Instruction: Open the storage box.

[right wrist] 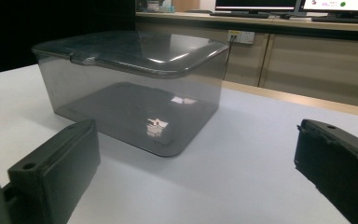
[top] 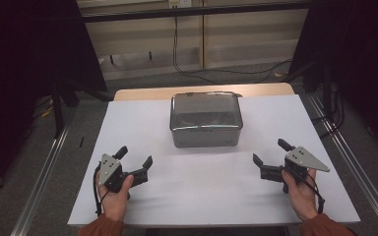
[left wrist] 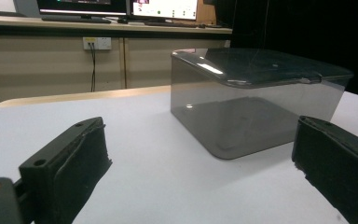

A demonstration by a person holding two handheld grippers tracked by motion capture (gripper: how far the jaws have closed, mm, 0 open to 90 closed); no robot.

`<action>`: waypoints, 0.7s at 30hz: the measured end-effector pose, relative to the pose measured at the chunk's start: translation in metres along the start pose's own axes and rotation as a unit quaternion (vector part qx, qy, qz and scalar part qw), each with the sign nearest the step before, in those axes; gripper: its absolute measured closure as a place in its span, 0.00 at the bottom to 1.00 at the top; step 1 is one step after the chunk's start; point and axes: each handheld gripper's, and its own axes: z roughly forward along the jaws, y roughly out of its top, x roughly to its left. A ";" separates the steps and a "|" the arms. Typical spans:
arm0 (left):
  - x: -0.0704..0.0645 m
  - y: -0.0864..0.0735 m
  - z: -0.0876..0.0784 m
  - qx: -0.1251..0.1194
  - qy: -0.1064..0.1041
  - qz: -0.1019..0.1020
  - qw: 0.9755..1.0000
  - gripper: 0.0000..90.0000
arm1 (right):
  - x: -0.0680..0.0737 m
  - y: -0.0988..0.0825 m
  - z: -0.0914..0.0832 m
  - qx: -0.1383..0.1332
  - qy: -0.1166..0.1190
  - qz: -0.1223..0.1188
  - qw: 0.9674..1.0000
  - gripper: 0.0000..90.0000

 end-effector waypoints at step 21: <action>-0.002 -0.002 0.002 0.009 -0.009 0.002 1.000 0.04 | 0.031 0.018 0.033 -0.009 0.042 -0.030 0.999 0.00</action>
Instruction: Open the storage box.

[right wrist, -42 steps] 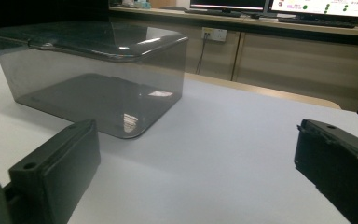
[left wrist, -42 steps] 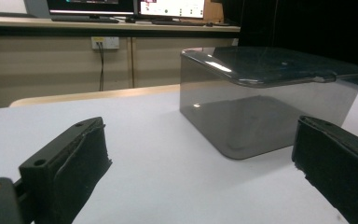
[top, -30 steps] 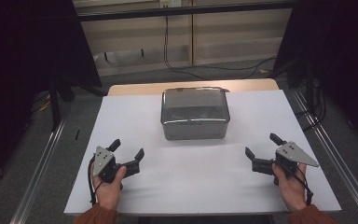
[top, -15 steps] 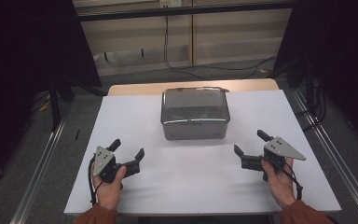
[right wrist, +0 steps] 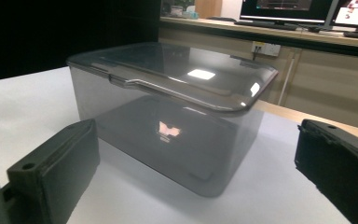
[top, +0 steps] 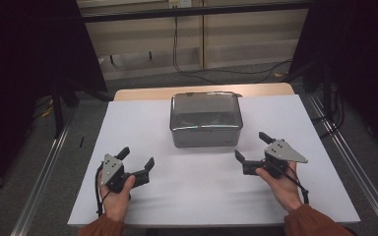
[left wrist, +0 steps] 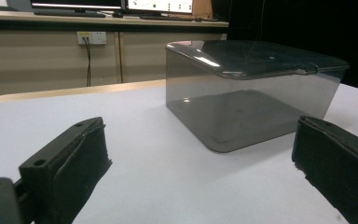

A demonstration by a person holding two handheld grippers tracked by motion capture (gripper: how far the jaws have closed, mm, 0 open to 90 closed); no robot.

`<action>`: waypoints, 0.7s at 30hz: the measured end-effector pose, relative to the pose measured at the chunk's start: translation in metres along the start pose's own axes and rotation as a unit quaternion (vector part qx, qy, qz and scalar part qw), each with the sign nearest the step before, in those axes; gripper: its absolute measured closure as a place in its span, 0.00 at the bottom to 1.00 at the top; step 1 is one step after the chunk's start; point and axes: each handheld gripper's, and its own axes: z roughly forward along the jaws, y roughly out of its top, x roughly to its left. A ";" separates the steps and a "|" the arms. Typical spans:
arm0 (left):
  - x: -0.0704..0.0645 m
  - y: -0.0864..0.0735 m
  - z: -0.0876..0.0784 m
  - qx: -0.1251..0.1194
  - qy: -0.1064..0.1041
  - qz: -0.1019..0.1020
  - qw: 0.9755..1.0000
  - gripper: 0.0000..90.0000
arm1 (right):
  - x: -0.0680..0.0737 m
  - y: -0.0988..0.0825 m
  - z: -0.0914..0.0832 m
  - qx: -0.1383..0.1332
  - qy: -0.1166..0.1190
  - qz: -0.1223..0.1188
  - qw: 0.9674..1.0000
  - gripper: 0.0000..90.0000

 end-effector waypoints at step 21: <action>0.000 0.001 -0.001 0.002 0.001 0.008 1.000 0.04 | 0.007 0.008 0.032 0.001 0.012 -0.030 0.999 0.02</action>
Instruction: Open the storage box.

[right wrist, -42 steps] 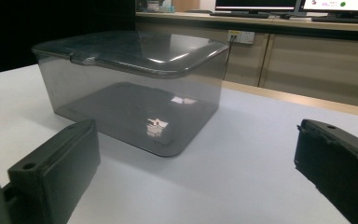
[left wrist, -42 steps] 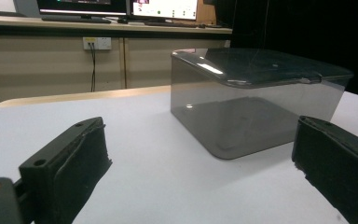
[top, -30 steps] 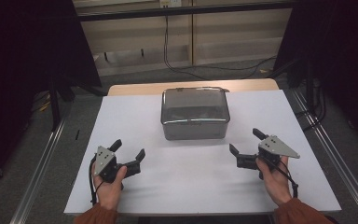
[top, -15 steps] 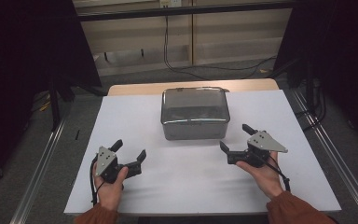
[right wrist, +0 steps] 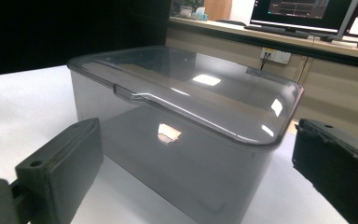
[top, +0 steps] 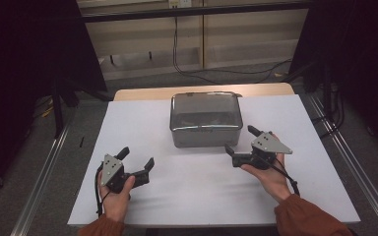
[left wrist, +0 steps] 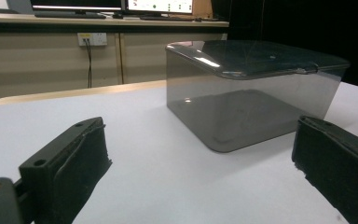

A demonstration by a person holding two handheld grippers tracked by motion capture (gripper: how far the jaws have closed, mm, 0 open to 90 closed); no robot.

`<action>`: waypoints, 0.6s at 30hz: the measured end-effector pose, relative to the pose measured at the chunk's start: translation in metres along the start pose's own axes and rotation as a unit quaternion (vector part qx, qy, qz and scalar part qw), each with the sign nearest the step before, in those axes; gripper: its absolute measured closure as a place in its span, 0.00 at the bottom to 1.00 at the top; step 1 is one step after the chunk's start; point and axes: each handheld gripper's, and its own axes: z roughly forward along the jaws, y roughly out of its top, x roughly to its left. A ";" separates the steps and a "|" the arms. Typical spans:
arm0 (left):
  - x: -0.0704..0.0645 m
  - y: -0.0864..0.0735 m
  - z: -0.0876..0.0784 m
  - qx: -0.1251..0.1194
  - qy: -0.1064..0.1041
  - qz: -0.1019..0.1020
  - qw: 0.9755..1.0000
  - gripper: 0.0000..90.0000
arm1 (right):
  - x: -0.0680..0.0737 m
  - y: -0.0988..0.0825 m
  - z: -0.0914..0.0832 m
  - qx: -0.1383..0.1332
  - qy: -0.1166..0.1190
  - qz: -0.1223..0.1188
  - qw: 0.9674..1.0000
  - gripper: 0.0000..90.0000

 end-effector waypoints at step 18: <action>0.002 0.000 0.000 0.003 0.007 0.000 1.000 0.03 | 0.011 0.014 0.021 0.001 -0.008 -0.126 0.992 0.07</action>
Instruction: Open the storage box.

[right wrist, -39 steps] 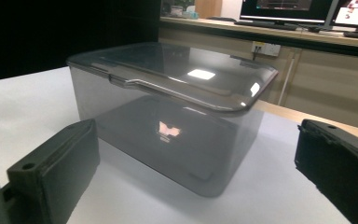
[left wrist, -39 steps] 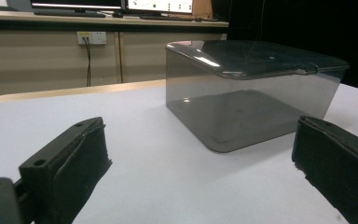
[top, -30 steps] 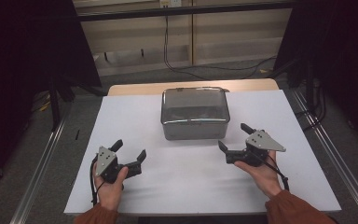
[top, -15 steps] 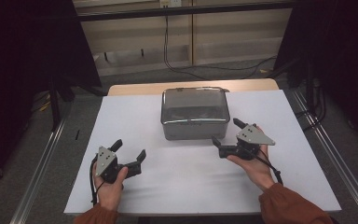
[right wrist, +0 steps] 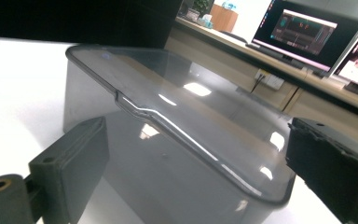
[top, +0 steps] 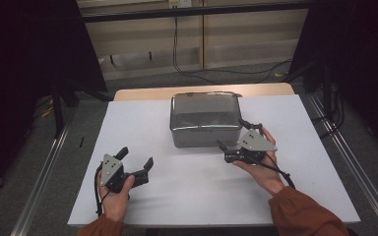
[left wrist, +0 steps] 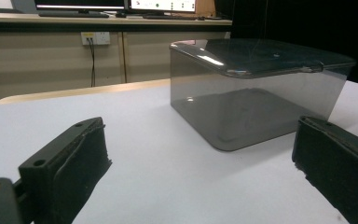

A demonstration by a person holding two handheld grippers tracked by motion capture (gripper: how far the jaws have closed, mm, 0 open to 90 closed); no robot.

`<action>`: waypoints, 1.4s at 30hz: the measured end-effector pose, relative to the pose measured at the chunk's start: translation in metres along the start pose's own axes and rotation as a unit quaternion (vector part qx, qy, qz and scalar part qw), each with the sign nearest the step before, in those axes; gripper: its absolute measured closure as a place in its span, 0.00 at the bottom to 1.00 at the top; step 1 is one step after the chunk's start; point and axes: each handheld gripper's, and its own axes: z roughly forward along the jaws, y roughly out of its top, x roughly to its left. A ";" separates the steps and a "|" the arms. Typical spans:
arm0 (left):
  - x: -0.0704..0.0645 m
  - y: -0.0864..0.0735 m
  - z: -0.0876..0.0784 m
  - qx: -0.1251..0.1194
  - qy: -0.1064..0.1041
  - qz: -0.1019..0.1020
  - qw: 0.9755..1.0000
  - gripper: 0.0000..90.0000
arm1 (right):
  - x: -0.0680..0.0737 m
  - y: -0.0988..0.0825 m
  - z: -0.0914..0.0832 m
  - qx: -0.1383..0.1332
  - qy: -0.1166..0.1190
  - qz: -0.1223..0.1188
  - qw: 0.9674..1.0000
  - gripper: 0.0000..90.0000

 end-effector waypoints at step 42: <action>0.000 0.000 0.000 -0.001 -0.005 0.004 1.000 0.03 | 0.055 0.008 0.037 0.046 -0.034 -0.435 0.899 0.62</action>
